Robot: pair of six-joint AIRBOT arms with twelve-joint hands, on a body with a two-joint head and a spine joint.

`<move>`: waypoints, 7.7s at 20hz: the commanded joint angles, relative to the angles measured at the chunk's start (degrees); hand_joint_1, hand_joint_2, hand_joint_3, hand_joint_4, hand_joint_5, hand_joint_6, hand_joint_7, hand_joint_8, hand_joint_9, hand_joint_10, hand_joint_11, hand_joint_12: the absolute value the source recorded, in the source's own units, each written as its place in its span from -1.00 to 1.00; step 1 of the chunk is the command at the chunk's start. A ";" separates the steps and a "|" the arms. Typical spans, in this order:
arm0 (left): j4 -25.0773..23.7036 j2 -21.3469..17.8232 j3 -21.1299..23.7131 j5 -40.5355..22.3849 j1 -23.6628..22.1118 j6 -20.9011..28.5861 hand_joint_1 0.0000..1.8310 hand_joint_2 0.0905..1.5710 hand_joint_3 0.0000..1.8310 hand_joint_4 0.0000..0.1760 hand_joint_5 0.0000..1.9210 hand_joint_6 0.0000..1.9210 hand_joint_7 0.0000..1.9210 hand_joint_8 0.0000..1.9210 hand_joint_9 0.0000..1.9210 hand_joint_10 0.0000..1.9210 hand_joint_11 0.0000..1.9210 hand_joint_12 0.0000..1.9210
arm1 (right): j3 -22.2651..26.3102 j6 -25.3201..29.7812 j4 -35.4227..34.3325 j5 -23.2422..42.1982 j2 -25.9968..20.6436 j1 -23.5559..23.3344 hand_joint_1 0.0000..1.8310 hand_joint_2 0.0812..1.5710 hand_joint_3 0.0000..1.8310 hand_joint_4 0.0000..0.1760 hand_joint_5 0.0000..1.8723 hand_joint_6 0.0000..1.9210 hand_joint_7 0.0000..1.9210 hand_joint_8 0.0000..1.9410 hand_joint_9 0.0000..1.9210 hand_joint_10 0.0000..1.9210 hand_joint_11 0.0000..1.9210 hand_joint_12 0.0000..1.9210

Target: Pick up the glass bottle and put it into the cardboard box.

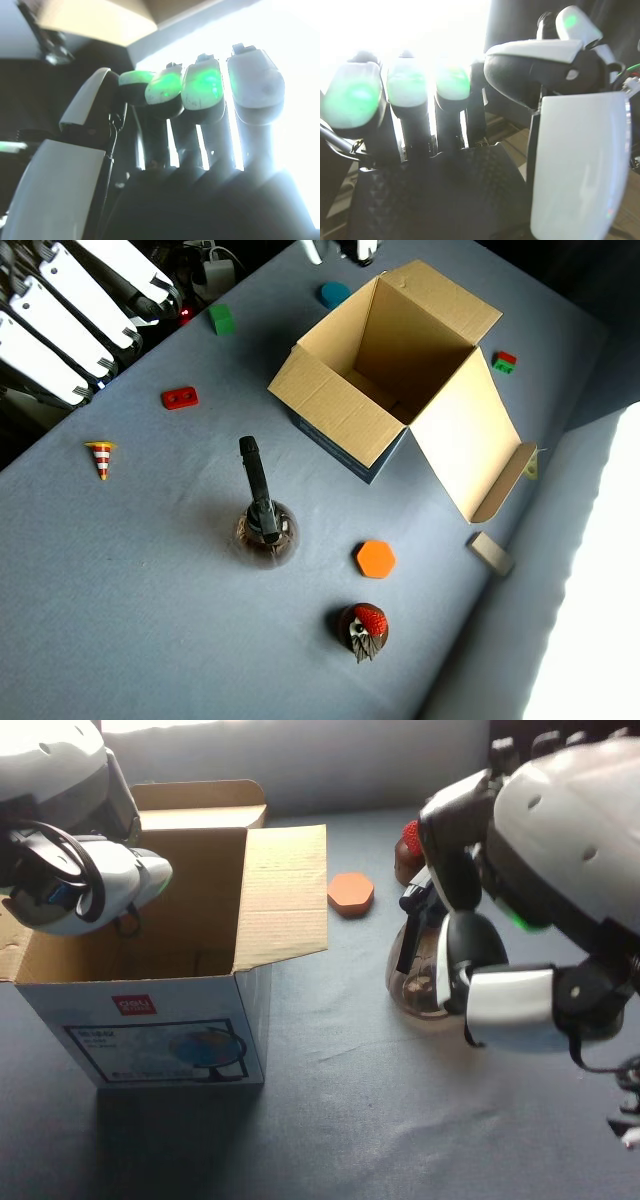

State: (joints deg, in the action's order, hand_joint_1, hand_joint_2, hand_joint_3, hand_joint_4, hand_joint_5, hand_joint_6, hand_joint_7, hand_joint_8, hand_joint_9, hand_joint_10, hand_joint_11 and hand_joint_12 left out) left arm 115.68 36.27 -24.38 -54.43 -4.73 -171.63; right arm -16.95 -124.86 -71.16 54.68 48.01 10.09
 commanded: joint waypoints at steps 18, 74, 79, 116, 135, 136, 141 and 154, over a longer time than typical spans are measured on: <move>16.34 3.41 8.53 -30.29 -9.56 -0.09 -0.94 0.60 -1.00 -0.75 -0.95 -1.00 -0.94 -1.00 -0.96 -1.00 -1.00 -1.00 | -15.86 50.00 43.53 -19.34 -5.54 4.19 -0.79 0.47 -1.00 -1.00 -0.77 -0.97 -0.78 -1.00 -0.87 -0.90 -1.00 -0.67; -22.10 16.00 12.70 -23.84 42.15 54.16 -0.98 0.60 -1.00 -1.00 -1.00 -1.00 -0.99 -1.00 -1.00 -1.00 -1.00 -1.00 | -54.31 120.06 97.83 -35.02 16.24 8.37 0.14 0.26 -1.00 -1.00 -0.87 -1.00 -0.85 -1.00 -0.93 -0.99 -1.00 -1.00; -22.10 15.84 12.70 -23.20 42.21 55.91 -0.98 0.60 -1.00 -1.00 -1.00 -1.00 -0.99 -1.00 -1.00 -1.00 -1.00 -1.00 | -54.54 123.58 100.82 -35.29 16.24 8.37 0.14 0.26 -1.00 -1.00 -0.87 -1.00 -0.85 -1.00 -0.93 -0.99 -1.00 -1.00; -31.61 13.11 6.89 -12.48 50.83 59.89 -0.97 0.61 -1.00 -1.00 -1.00 -1.00 -0.98 -1.00 -1.00 -1.00 -1.00 -1.00 | -52.45 128.73 109.03 -32.53 12.21 3.96 0.49 0.42 -1.00 -1.00 -0.11 0.21 0.06 0.03 -0.15 0.37 -0.33 0.60; -33.43 9.32 6.70 -9.63 53.42 62.35 -0.97 0.61 -1.00 -1.00 -1.00 -1.00 -0.98 -1.00 -1.00 -1.00 -1.00 -1.00 | -43.39 133.20 117.11 -36.74 8.54 -14.64 0.49 0.44 -1.00 -1.00 -0.16 0.27 0.04 0.06 -0.16 0.40 -0.34 0.62; -33.44 9.32 6.65 -9.52 53.41 62.35 -0.97 0.61 -1.00 -1.00 -1.00 -1.00 -0.98 -1.00 -1.00 -1.00 -1.00 -1.00 | -43.62 133.37 117.00 -35.81 8.83 -14.62 0.49 0.44 -1.00 -1.00 -0.16 0.27 0.03 0.06 -0.16 0.40 -0.34 0.62; -33.44 9.49 6.51 -9.14 53.47 62.35 -0.97 0.61 -1.00 -1.00 -1.00 -1.00 -0.98 -1.00 -1.00 -1.00 -1.00 -1.00 | -45.38 132.31 113.12 -30.08 12.25 -14.34 0.49 0.44 -1.00 -1.00 -0.16 0.29 0.03 0.04 -0.16 0.39 -0.33 0.62; -36.13 10.21 5.68 -8.25 53.81 64.55 -1.00 0.64 -0.99 -1.00 -1.00 -1.00 -1.00 -1.00 -1.00 -1.00 -1.00 -1.00 | -52.52 122.70 103.05 -22.98 26.68 -11.23 0.49 0.44 -1.00 -1.00 -0.15 0.30 0.03 0.03 -0.16 0.39 -0.35 0.61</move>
State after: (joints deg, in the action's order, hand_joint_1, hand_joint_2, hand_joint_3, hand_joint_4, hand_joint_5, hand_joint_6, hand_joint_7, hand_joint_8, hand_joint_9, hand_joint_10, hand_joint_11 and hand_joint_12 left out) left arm 83.07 46.33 -18.57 -59.99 49.34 -107.44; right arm -69.54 -2.52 34.63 25.23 75.57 -0.40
